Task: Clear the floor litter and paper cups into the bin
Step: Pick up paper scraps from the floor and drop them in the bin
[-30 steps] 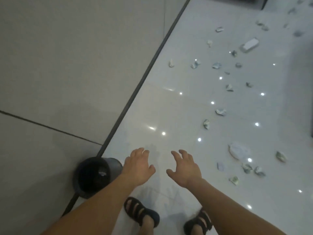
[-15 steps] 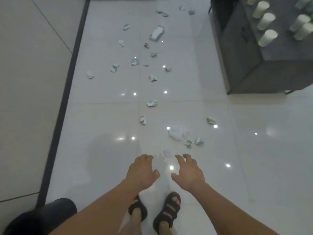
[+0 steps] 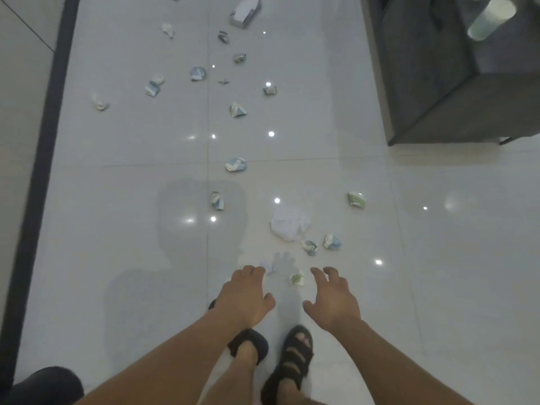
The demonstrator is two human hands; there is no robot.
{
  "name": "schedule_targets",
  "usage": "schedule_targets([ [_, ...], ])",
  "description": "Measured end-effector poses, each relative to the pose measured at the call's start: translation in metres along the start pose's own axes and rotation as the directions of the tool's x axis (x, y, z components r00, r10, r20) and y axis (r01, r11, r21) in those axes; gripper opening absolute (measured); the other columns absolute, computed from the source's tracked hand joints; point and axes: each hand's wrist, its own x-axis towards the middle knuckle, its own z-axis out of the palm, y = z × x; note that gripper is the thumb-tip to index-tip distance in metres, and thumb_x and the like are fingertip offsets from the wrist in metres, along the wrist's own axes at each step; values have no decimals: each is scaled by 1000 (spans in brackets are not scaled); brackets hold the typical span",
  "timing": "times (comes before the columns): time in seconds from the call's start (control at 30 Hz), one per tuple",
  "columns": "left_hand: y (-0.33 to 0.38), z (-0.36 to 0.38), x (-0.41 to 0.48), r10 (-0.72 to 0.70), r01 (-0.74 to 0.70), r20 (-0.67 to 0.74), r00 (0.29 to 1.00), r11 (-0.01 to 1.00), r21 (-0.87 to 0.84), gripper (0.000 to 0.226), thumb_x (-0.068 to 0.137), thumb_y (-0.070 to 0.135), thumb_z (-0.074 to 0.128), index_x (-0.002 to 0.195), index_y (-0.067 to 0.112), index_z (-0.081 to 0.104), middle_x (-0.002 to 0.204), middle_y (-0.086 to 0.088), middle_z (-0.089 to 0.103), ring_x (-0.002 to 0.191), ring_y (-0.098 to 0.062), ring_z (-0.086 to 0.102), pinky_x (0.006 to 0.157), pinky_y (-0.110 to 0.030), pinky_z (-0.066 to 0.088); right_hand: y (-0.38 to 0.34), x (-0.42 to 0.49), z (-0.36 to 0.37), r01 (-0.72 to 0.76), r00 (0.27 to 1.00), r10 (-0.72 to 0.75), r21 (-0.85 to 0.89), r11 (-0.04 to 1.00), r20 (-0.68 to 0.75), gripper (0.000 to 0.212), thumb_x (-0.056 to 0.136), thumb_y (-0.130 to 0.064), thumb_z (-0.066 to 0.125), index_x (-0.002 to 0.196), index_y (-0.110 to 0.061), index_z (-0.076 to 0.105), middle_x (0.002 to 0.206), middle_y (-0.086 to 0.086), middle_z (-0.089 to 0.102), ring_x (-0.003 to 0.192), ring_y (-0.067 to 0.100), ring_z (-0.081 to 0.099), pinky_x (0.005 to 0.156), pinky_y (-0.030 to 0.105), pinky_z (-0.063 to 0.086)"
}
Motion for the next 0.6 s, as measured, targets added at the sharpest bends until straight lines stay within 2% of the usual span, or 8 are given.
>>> schedule_targets([
  [0.27,-26,102,110,-28,30,38,999,998,-55,62,90,48,44,144,23,29,143,0,37,126,-18,37,103,-32,35,45,130,101,64,997,-63,-23,998,49,73,86,-42,60,147,-31,21,154,1,17,132,26,33,97,39,47],
  [0.6,-75,232,213,-107,122,99,989,980,-158,61,92,47,46,147,28,25,150,6,31,133,-15,35,106,-30,32,83,270,232,179,983,-170,-174,968,64,72,86,-39,62,145,-30,21,151,5,16,118,31,43,88,40,50],
])
